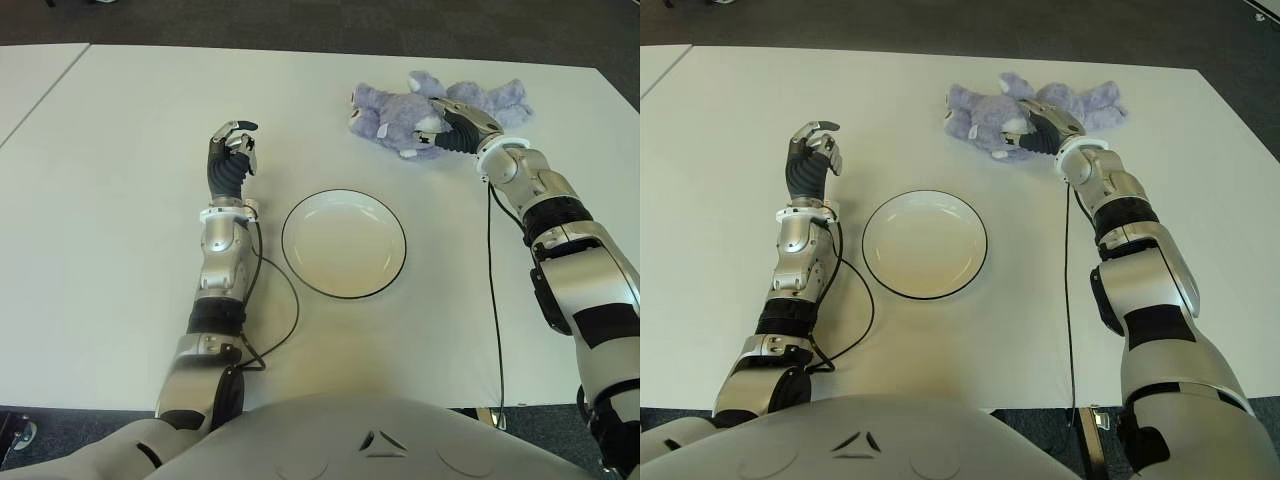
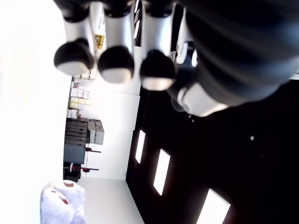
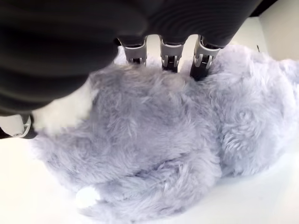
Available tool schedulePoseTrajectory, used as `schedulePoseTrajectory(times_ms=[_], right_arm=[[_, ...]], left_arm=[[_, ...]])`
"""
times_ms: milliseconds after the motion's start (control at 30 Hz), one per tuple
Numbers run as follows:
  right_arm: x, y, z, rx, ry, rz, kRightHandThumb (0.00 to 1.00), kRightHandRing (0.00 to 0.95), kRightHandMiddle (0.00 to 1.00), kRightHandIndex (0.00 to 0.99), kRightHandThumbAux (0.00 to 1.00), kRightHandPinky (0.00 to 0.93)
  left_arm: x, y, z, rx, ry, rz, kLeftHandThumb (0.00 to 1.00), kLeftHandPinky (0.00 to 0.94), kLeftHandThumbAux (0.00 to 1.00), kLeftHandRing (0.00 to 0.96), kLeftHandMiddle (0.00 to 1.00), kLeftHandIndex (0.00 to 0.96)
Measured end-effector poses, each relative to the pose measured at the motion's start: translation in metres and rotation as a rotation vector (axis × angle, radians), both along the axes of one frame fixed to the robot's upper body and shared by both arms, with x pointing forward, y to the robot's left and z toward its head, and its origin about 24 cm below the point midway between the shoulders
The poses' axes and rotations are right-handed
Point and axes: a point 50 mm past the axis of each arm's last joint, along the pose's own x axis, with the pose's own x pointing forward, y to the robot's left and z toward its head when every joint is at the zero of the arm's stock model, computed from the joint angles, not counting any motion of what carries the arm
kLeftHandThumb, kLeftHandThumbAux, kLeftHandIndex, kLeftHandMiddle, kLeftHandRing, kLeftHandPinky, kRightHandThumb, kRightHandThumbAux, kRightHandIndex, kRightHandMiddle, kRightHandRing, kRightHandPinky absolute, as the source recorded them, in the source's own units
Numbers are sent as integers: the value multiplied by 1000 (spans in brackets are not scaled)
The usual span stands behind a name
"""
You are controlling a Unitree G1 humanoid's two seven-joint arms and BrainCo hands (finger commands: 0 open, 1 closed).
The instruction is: Put the doll into the plate.
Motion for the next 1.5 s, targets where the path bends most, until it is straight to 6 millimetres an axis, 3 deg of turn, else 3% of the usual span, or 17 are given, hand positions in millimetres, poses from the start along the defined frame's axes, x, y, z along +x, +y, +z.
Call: schedulePoseTrajectory(times_ms=[567, 1100, 1500], right_arm=[[-1, -3, -3, 163, 76, -22, 334, 0, 0, 0, 326, 0], [-1, -2, -8, 169, 97, -31, 306, 0, 0, 0, 324, 0], [-2, -1, -14, 139, 52, -46, 338, 0, 0, 0, 321, 0]], left_arm=[[-1, 0, 2, -13, 9, -4, 711, 858, 705, 882, 881, 442], [-2, -3, 4, -14, 4, -11, 712, 858, 704, 880, 881, 442], [-3, -5, 5, -16, 4, -16, 711, 856, 705, 879, 880, 441]])
